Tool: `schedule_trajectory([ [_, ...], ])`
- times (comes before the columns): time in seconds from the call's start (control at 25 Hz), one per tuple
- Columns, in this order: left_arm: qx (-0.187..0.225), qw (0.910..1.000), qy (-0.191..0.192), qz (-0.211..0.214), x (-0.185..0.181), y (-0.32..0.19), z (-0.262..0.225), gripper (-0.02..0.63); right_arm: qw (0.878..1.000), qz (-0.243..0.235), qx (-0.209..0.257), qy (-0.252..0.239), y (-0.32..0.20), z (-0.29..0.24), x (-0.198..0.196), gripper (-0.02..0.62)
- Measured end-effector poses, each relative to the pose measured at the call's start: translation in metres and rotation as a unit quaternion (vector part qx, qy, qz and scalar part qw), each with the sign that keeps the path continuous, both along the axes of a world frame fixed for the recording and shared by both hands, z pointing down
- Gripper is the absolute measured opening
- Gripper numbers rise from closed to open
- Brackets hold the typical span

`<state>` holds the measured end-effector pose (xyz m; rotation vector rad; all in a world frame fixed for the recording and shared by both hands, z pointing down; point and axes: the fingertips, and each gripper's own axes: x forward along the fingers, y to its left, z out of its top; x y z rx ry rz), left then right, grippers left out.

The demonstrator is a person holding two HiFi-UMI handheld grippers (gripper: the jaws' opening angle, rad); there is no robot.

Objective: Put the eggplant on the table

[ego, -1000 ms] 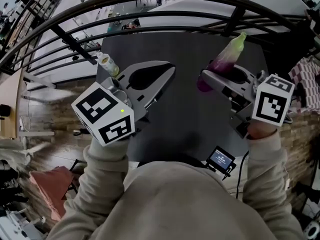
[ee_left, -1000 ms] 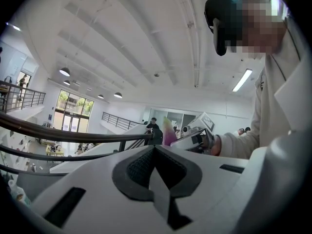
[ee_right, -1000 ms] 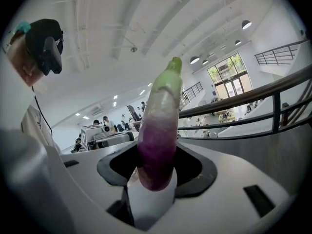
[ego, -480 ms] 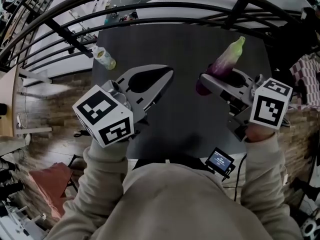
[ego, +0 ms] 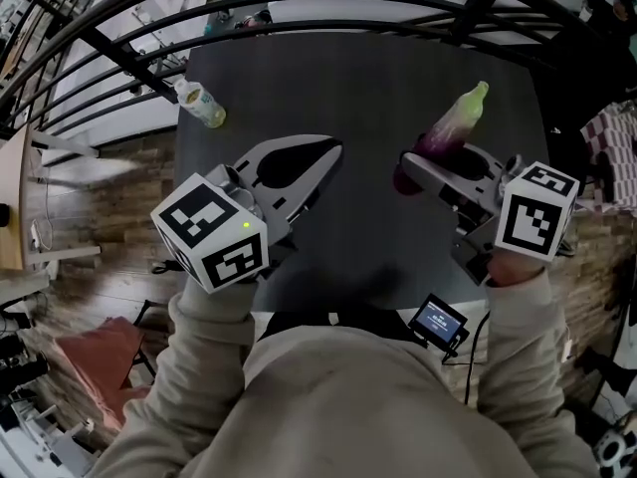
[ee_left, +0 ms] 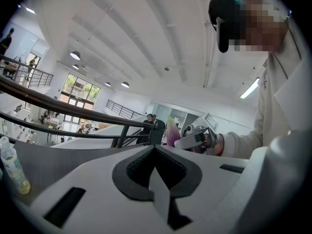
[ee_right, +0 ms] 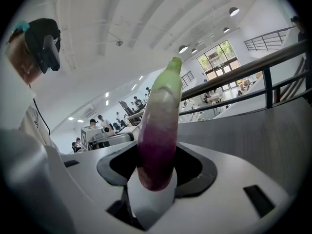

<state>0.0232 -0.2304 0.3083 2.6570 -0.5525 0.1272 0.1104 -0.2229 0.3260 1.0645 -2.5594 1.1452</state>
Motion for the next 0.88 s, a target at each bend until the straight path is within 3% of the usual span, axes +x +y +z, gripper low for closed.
schedule_trajectory([
  [0.4,-0.029,0.9995,-0.007,-0.006,-0.003,0.01,0.046,0.006,0.999,-0.004,-0.045,0.006,0.012,0.052,-0.003,0.224],
  [0.72,-0.029,0.9994,-0.009,-0.018,-0.008,0.018,0.084,0.006,0.995,-0.018,-0.092,0.042,0.022,0.108,-0.004,0.224],
  [0.88,-0.032,0.9989,-0.03,-0.013,-0.007,0.029,0.109,0.006,0.992,-0.021,-0.119,0.046,0.033,0.131,-0.005,0.224],
])
